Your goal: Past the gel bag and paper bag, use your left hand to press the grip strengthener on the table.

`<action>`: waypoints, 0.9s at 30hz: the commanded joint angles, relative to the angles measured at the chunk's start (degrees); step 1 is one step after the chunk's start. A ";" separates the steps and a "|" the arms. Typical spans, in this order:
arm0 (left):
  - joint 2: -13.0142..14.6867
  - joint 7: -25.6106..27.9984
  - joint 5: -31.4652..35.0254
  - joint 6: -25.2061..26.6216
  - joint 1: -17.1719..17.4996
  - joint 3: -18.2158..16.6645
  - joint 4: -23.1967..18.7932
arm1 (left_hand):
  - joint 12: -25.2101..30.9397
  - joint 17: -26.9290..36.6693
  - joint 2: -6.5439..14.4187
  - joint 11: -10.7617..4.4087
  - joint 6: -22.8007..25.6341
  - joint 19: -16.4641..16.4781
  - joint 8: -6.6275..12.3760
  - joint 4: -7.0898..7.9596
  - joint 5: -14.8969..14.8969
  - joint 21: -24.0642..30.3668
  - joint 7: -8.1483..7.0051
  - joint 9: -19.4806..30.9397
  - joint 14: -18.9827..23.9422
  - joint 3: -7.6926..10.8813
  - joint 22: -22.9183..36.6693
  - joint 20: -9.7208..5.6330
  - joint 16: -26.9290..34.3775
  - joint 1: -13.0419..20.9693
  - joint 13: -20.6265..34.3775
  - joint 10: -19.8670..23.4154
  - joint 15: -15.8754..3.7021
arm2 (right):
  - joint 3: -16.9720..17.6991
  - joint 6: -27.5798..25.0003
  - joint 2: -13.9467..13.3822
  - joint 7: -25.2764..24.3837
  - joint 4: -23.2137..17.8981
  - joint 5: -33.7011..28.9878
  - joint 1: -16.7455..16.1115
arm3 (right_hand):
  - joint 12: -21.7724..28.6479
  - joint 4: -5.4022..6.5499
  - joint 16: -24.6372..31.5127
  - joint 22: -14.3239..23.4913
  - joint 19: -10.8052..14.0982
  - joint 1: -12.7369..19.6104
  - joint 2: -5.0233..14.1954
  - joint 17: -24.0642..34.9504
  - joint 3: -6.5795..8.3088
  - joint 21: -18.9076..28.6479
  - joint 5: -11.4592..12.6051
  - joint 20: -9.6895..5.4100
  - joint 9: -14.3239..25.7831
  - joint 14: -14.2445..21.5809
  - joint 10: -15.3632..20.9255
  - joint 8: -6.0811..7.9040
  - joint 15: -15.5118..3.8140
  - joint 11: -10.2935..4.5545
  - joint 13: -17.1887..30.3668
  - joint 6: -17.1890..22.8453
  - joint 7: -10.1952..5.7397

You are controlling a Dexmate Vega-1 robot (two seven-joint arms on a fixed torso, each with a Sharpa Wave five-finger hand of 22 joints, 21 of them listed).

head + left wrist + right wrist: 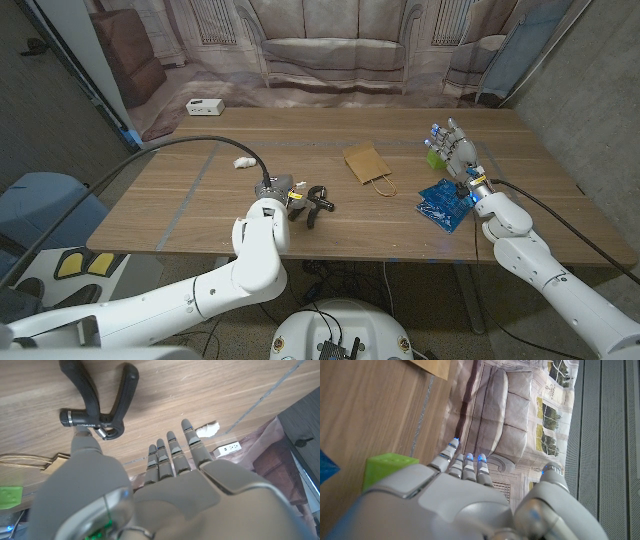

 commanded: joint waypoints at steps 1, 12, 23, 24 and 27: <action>-8.02 -10.96 16.13 -12.28 7.04 -9.75 3.88 | -0.13 0.26 -0.12 -0.20 -0.09 0.54 -0.27 -0.09 -0.03 0.49 -0.29 0.20 0.19 0.53 0.14 0.50 -0.09 0.77 0.28 -0.26 -0.01 | 0.34 -0.07 -0.19 -0.90 -0.87 -0.12 -0.76 | -0.21 0.16 -0.16 0.13 0.57 0.80 0.09 0.16 0.06 -0.15 0.23 -0.20 0.32 0.40 0.62 -0.05 0.08 0.09 0.15 0.51 0.12; -15.85 -17.81 24.31 -24.47 12.64 -18.90 5.02 | -0.03 0.25 0.00 0.23 0.46 2.35 -0.18 -0.06 -0.17 1.00 0.18 0.22 1.68 0.84 0.21 0.40 0.16 1.19 0.34 0.40 -0.09 | 0.69 0.11 -0.23 -1.57 -1.49 -0.22 -1.18 | -0.31 0.18 -0.23 0.13 0.59 0.81 0.09 0.17 0.00 -0.21 0.23 -0.19 0.32 0.48 0.74 -0.11 0.09 -0.02 0.16 0.54 0.14; -20.27 -22.36 29.65 -33.35 14.48 -23.11 4.87 | -0.44 0.23 0.54 0.07 0.63 3.60 -0.25 -0.42 -0.05 1.29 -0.29 0.25 1.83 1.62 0.27 0.56 -0.15 2.59 0.39 -0.22 -0.17 | 0.67 1.07 0.23 -1.67 -1.19 -0.59 -1.10 | -0.44 0.19 -0.30 0.13 0.60 0.83 0.12 0.19 -0.05 -0.26 0.24 -0.15 0.32 0.54 0.76 -0.15 0.09 0.02 0.17 0.57 0.17; -20.86 -22.82 30.45 -33.72 14.59 -23.33 5.03 | -0.47 0.23 0.54 0.08 0.57 3.63 -0.28 -0.46 -0.05 1.28 -0.30 0.25 1.69 1.67 0.27 0.57 -0.24 2.71 0.40 -0.26 -0.05 | 0.71 1.12 0.24 -1.68 -1.27 -0.53 -1.19 | -0.44 0.19 -0.31 0.13 0.61 0.83 0.12 0.19 -0.05 -0.26 0.24 -0.18 0.33 0.54 0.78 -0.14 0.09 -0.01 0.17 0.59 0.17; -21.72 -23.43 30.81 -35.43 14.92 -24.11 5.04 | -0.60 0.22 0.50 0.14 0.59 3.66 -0.30 -0.51 -0.06 1.25 -0.34 0.26 1.59 1.74 0.27 0.60 -0.34 2.89 0.40 -0.54 -0.05 | 0.86 1.18 0.20 -1.98 -1.61 -0.51 -1.55 | -0.47 0.20 -0.32 0.13 0.61 0.84 0.14 0.19 -0.07 -0.28 0.24 -0.13 0.33 0.58 0.79 -0.15 0.13 0.02 0.17 0.60 0.11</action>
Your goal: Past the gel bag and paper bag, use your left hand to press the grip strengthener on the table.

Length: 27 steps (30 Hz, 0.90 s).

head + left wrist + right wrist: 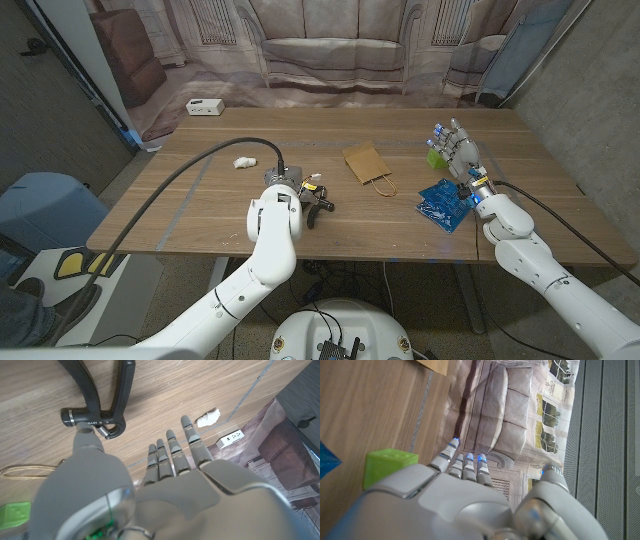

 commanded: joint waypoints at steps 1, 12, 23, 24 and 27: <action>-5.29 -5.94 6.34 -9.81 2.28 -4.75 0.44 | -0.26 0.22 0.17 0.17 -0.03 0.57 -0.31 -0.21 -0.07 0.35 -0.34 0.26 -0.06 0.48 0.29 0.11 -0.28 0.83 0.13 -0.70 -0.27 | 0.35 0.76 0.23 -0.60 -0.52 -0.16 -0.71 | -0.13 0.21 -0.11 0.13 0.62 0.84 0.14 0.21 -0.07 -0.06 0.24 -0.13 0.33 0.58 0.28 -0.16 0.13 0.11 0.09 0.61 0.11; -7.73 -5.15 4.40 -11.24 3.19 -6.52 1.82 | -0.19 0.22 0.01 0.28 -0.11 1.14 -0.39 -0.12 -0.16 0.45 -0.07 0.28 0.19 0.54 0.31 0.10 -0.33 0.95 0.17 -0.38 -0.35 | 0.46 0.67 0.00 -0.62 -0.98 -0.05 -1.33 | -0.17 0.21 -0.17 0.13 0.67 0.85 0.14 0.22 -0.13 -0.08 0.24 -0.07 0.33 0.63 0.46 -0.18 0.23 0.16 0.09 0.66 0.14; -8.48 -4.25 2.84 -10.61 3.28 -6.11 2.61 | -0.18 0.26 0.00 0.49 0.20 2.34 -0.34 0.31 -0.27 0.76 0.40 0.30 0.77 0.51 0.37 0.14 -0.30 0.51 0.22 -0.10 0.33 | 0.67 0.47 -0.44 -0.80 -1.74 -0.12 -1.80 | -0.22 0.23 -0.18 0.13 0.70 0.84 0.13 0.23 -0.19 -0.11 0.23 -0.03 0.33 0.81 0.62 -0.19 0.24 0.30 0.10 0.75 0.15; -8.35 -3.94 2.29 -10.65 3.35 -6.15 2.56 | -0.17 0.26 0.01 0.54 0.20 2.38 -0.34 0.32 -0.27 0.77 0.42 0.30 0.77 0.52 0.37 0.14 -0.31 0.50 0.22 -0.07 0.34 | 0.71 0.31 -0.46 -0.91 -1.88 -0.02 -1.85 | -0.23 0.23 -0.20 0.13 0.71 0.84 0.13 0.23 -0.19 -0.11 0.24 -0.02 0.33 0.79 0.63 -0.19 0.23 0.29 0.10 0.76 0.16; -8.68 -4.05 2.26 -10.06 3.39 -6.03 2.92 | -0.15 0.26 0.04 0.55 0.35 2.48 -0.30 0.36 -0.26 0.78 0.45 0.30 0.79 0.54 0.37 0.16 -0.33 0.49 0.23 0.02 0.35 | 0.67 0.08 -0.61 -0.75 -1.90 0.01 -1.78 | -0.25 0.24 -0.21 0.13 0.73 0.85 0.15 0.24 -0.20 -0.12 0.24 -0.04 0.33 0.81 0.64 -0.19 0.23 0.32 0.10 0.78 0.12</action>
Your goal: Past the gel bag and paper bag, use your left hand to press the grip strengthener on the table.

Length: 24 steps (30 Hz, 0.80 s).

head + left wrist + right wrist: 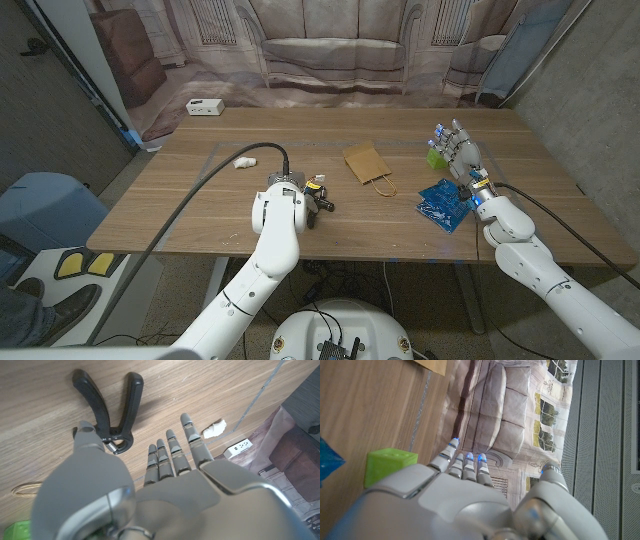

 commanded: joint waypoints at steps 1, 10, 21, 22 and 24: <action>-1.63 0.53 -0.99 1.02 0.44 -0.08 1.35 | -0.10 0.26 0.06 0.22 0.37 0.64 0.03 0.36 -0.03 0.34 0.42 0.30 0.07 0.10 0.10 0.13 -0.19 -0.10 0.24 0.47 0.26 | 0.15 -0.57 -0.56 -0.02 -0.64 0.07 -0.31 | -0.26 0.07 0.00 0.14 0.74 0.55 -0.14 0.24 -0.04 -0.13 0.24 -0.03 0.33 0.18 0.45 -0.20 0.21 0.09 0.11 0.57 -0.08; -1.84 2.84 -1.57 2.48 0.92 0.42 2.53 | 0.05 0.27 0.28 0.25 1.11 1.01 0.25 0.47 0.01 0.36 0.45 0.31 0.48 0.28 0.11 0.14 -0.15 -0.04 0.27 1.04 0.08 | -0.02 -0.97 -0.58 0.43 -0.08 0.27 -0.03 | -0.27 0.08 0.02 0.13 0.82 0.57 -0.11 0.26 -0.07 -0.13 0.24 -0.04 0.33 0.38 0.65 -0.19 0.19 0.09 0.12 0.66 -0.15; -3.02 4.12 3.09 4.12 1.34 2.14 4.65 | 0.11 0.27 0.64 -0.01 1.65 1.32 0.35 0.47 0.10 0.35 0.22 0.32 0.90 0.61 0.12 0.15 -0.13 0.27 0.30 1.40 -0.18 | -0.01 -0.85 -0.35 0.72 0.34 0.53 0.22 | -0.30 0.09 -0.02 0.14 0.86 0.57 -0.11 0.27 -0.11 -0.14 0.24 -0.02 0.33 0.45 0.77 -0.22 0.18 0.14 0.12 0.68 -0.10; -2.97 4.44 3.78 3.97 1.39 2.37 4.79 | 0.11 0.27 0.65 -0.16 1.66 1.33 0.35 0.47 0.10 0.34 0.21 0.32 0.93 0.63 0.12 0.15 -0.13 0.29 0.30 1.41 -0.22 | -0.01 -0.83 -0.34 0.72 0.37 0.51 0.24 | -0.30 0.09 0.00 0.14 0.90 0.58 -0.10 0.27 -0.11 -0.13 0.24 -0.02 0.33 0.50 0.78 -0.22 0.15 0.15 0.12 0.68 -0.10; -3.60 4.44 5.98 4.18 1.47 2.79 5.50 | 0.15 0.27 0.70 -0.38 1.73 1.36 0.34 0.49 0.11 0.32 0.18 0.32 0.96 0.68 0.12 0.15 -0.16 0.32 0.30 1.58 -0.30 | -0.05 -0.75 -0.27 0.97 0.59 0.62 0.30 | -0.31 0.09 -0.01 0.14 0.89 0.58 -0.11 0.27 -0.12 -0.14 0.24 0.01 0.33 0.49 0.79 -0.22 0.13 0.15 0.12 0.69 -0.10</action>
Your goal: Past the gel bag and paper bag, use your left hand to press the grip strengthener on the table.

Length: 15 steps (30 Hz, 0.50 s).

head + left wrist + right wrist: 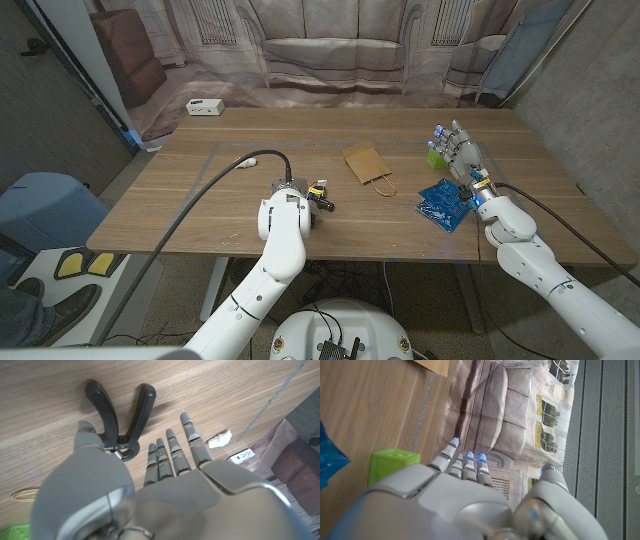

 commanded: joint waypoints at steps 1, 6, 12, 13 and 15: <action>-1.62 1.91 6.52 1.37 0.62 1.77 2.42 | 0.15 0.27 0.70 -0.27 0.61 0.65 0.31 0.01 0.11 0.31 0.03 0.33 0.65 0.23 0.13 -0.07 -0.18 0.32 0.31 0.66 -0.07 | -0.13 0.10 0.23 0.54 0.69 0.28 0.33 | -0.31 0.09 -0.01 0.14 0.40 0.58 -0.11 0.27 -0.12 -0.14 0.24 0.08 0.34 0.52 0.17 0.01 0.14 0.15 0.13 0.69 -0.10; -2.35 2.21 7.36 0.97 0.91 1.49 3.14 | 0.13 0.27 0.74 -0.40 0.79 0.67 0.35 0.03 0.12 0.28 -0.09 0.33 0.75 0.27 0.13 -0.06 -0.18 0.33 0.32 0.66 -0.17 | -0.20 0.09 0.30 0.71 0.82 0.36 0.39 | -0.30 0.09 -0.01 0.14 0.42 0.57 -0.13 0.27 -0.15 -0.14 0.24 0.12 0.34 0.58 0.28 0.00 0.11 0.08 0.13 0.71 -0.09; -2.77 3.10 7.14 0.66 1.04 1.30 3.79 | 0.12 0.26 0.78 -0.48 0.85 0.69 0.33 0.01 0.14 0.24 -0.17 0.33 0.81 0.35 0.13 -0.06 -0.21 0.43 0.33 0.72 -0.17 | -0.20 0.01 0.27 0.86 0.82 0.46 0.40 | -0.29 0.09 -0.02 0.14 0.47 0.58 -0.14 0.28 -0.18 -0.14 0.24 0.16 0.34 0.65 0.41 0.00 0.15 0.02 0.13 0.73 -0.08; -2.70 3.45 6.67 0.53 1.09 1.26 3.78 | 0.11 0.26 0.78 -0.49 0.86 0.69 0.33 0.01 0.15 0.24 -0.18 0.33 0.80 0.37 0.13 -0.06 -0.22 0.44 0.33 0.73 -0.19 | -0.17 -0.02 0.32 0.83 0.78 0.57 0.38 | -0.29 0.09 0.00 0.14 0.50 0.58 -0.14 0.28 -0.18 -0.13 0.24 0.19 0.34 0.71 0.44 0.00 0.10 0.04 0.13 0.74 -0.10; -2.55 4.03 5.21 0.29 1.12 1.11 3.76 | 0.10 0.26 0.79 -0.52 0.88 0.70 0.32 0.00 0.15 0.23 -0.20 0.33 0.84 0.39 0.13 -0.06 -0.22 0.47 0.33 0.71 -0.19 | -0.21 0.13 0.32 0.91 0.90 0.44 0.41 | -0.27 0.09 0.01 0.14 0.49 0.58 -0.13 0.28 -0.19 -0.14 0.24 0.22 0.34 0.78 0.54 -0.01 0.08 0.17 0.14 0.75 -0.11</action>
